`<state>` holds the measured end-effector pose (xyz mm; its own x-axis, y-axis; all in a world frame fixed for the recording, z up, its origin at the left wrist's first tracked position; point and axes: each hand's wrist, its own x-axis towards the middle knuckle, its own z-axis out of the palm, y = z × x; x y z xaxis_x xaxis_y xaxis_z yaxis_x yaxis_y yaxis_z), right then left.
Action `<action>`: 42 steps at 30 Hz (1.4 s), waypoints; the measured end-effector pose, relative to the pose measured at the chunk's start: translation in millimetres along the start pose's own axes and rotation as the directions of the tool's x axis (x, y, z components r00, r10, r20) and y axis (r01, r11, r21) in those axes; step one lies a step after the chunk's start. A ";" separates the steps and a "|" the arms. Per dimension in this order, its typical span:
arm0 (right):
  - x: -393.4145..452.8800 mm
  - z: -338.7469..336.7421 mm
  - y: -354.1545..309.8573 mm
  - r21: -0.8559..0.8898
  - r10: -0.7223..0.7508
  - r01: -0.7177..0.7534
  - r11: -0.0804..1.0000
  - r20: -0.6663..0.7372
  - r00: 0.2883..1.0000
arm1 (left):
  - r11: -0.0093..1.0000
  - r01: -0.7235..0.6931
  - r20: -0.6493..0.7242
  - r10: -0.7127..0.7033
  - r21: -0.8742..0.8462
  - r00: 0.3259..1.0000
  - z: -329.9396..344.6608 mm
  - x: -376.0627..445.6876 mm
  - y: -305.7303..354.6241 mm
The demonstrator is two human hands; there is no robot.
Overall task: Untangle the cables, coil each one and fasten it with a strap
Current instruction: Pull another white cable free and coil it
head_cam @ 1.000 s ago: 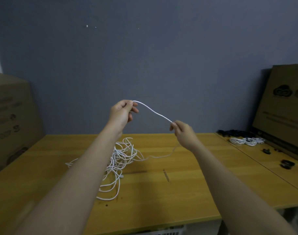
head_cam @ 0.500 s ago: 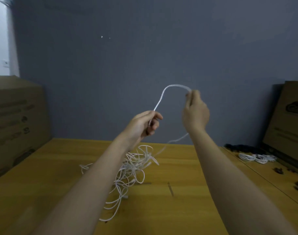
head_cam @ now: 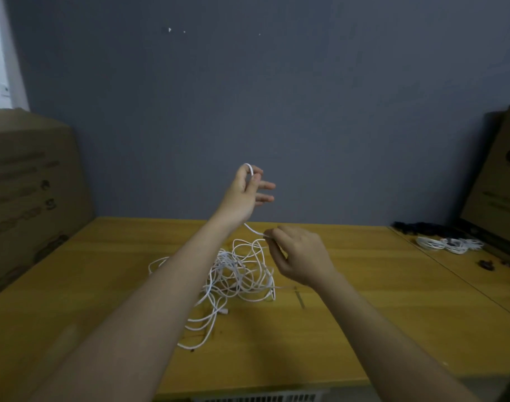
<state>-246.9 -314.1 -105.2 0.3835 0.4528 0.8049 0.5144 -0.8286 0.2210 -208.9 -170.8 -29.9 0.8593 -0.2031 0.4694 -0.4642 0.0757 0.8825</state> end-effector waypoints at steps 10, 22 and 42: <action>37.1 -32.1 42.5 0.302 0.424 -0.420 0.856 0.055 0.904 | 0.819 -0.213 0.332 0.029 0.533 0.943 -4.6 -10.0 1.2; 9.4 -23.0 56.4 0.650 0.375 -0.744 -0.157 0.736 0.563 | 0.764 -0.201 0.215 0.083 0.613 0.973 -37.4 -15.6 5.4; 62.1 -6.1 6.0 0.703 0.636 -0.596 0.387 0.264 0.725 | 0.997 0.031 0.437 -0.061 0.074 0.898 -25.8 -58.6 20.8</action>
<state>-224.7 -292.9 -50.5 0.8080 -0.1122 0.5785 0.5097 -0.3595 -0.7816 -263.3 -132.2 -38.4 0.7055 -0.6133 0.3551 -0.4516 -0.0030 0.8922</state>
